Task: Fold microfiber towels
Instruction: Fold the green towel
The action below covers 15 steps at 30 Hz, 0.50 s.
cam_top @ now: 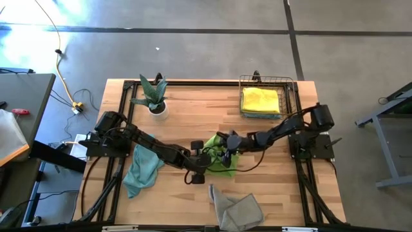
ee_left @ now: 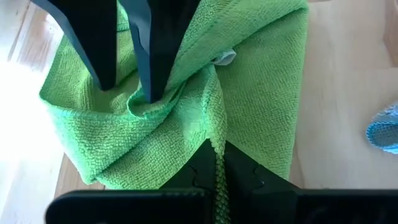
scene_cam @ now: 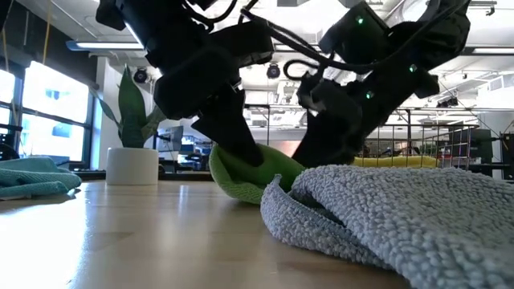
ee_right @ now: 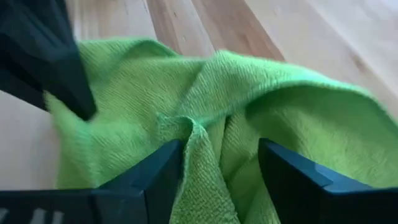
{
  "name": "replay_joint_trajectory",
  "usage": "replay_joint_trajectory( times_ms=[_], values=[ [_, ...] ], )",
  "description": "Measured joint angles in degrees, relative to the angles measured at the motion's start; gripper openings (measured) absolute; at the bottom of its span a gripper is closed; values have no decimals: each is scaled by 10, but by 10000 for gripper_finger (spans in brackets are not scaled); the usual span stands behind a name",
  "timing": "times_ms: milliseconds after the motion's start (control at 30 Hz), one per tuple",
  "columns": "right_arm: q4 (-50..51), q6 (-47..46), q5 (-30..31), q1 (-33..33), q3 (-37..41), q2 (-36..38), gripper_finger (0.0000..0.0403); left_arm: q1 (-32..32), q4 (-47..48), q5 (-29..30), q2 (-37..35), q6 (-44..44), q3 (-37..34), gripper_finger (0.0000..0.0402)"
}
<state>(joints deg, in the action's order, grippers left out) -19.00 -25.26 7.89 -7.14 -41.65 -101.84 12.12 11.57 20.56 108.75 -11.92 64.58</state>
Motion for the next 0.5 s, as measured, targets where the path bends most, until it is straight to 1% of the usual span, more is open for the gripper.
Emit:
replay_joint_trajectory(
  times_ms=[200,300,433,500],
  values=[
    [-4,-2,-5,0,0,-16,140,0,-6,0,0,0,0,5],
    [-1,-2,-8,0,0,-14,94,0,-5,0,0,0,0,5],
    [3,12,-34,0,0,-6,23,0,-3,0,0,0,0,5],
    [6,23,-40,0,0,1,7,0,-3,0,0,0,0,5]
  ],
)
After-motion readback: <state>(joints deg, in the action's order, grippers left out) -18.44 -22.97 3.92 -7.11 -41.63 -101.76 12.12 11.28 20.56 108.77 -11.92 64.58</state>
